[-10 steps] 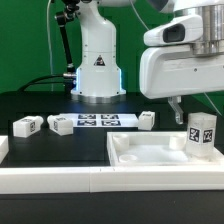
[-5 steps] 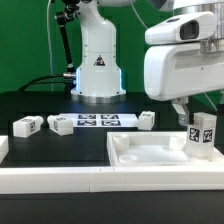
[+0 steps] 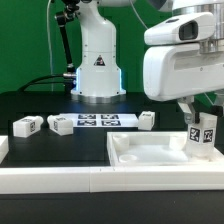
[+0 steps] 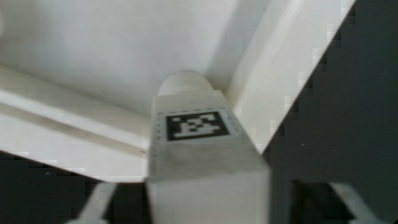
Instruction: Assemble square table
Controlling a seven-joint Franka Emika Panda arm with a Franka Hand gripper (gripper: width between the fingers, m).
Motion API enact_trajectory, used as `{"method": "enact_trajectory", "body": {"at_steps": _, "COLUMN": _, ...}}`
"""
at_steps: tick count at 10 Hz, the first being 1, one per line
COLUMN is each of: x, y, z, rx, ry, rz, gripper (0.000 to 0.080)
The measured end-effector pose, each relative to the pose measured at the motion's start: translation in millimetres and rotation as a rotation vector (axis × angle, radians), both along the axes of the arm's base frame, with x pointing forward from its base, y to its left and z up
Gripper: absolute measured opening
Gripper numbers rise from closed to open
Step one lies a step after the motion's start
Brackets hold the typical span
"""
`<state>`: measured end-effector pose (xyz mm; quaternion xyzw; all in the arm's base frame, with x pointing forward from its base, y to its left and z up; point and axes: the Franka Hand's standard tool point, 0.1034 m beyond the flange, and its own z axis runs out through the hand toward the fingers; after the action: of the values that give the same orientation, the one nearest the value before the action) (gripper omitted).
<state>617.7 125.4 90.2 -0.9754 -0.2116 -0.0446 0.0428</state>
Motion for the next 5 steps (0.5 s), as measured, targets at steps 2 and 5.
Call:
{"method": "enact_trajectory", "body": {"at_steps": 2, "x": 0.1, "y": -0.4, "z": 0.0, "rx": 0.000, "ry": 0.000, "rz": -0.001, "gripper": 0.0296}}
{"method": "enact_trajectory", "body": {"at_steps": 5, "x": 0.3, "y": -0.6, "z": 0.0, "rx": 0.002, "ry": 0.002, "rz": -0.030, "gripper": 0.0296}}
